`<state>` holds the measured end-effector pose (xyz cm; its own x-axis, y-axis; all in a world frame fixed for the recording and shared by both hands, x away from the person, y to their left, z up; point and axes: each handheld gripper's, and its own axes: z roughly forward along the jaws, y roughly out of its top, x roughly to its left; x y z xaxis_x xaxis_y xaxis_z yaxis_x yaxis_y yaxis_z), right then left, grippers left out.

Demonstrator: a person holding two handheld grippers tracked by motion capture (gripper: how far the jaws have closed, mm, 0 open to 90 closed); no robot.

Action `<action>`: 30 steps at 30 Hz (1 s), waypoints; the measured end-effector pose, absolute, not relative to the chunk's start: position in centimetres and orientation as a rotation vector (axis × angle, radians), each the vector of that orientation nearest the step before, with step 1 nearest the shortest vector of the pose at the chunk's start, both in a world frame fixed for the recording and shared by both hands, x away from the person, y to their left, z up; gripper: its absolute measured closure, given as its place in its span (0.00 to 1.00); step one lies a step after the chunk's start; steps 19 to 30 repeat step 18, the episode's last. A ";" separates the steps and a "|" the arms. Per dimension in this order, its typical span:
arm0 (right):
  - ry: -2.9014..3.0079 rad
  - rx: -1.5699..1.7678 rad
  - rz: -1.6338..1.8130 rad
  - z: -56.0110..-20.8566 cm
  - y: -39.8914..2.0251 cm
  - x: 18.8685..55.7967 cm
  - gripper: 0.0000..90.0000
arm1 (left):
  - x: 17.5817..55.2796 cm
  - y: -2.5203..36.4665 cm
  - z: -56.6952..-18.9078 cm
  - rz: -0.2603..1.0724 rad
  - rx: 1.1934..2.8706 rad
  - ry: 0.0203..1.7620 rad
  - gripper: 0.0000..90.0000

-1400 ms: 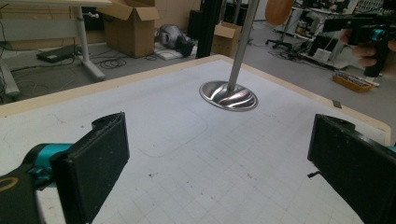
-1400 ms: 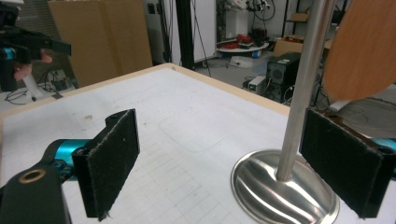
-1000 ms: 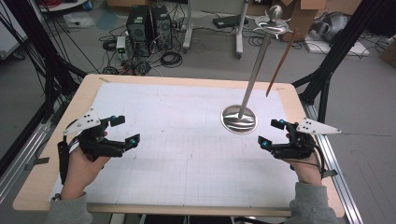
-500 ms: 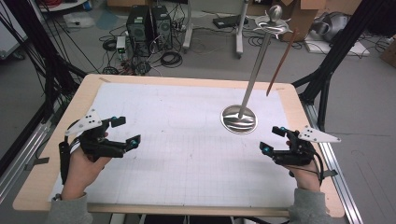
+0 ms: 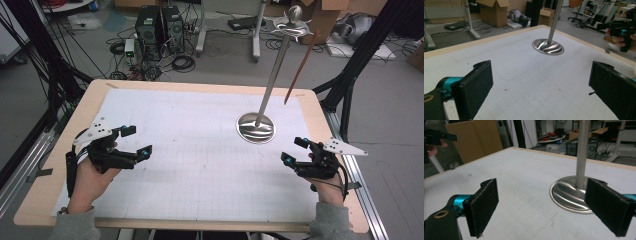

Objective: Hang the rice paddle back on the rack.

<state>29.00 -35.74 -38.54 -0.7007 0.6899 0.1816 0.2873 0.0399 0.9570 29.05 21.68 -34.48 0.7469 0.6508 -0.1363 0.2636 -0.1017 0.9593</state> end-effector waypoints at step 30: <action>1.954 1.014 1.690 -38.5 -37.4 28.6 0.12 | 29.3 21.4 -34.8 0.373 1.690 0.744 0.07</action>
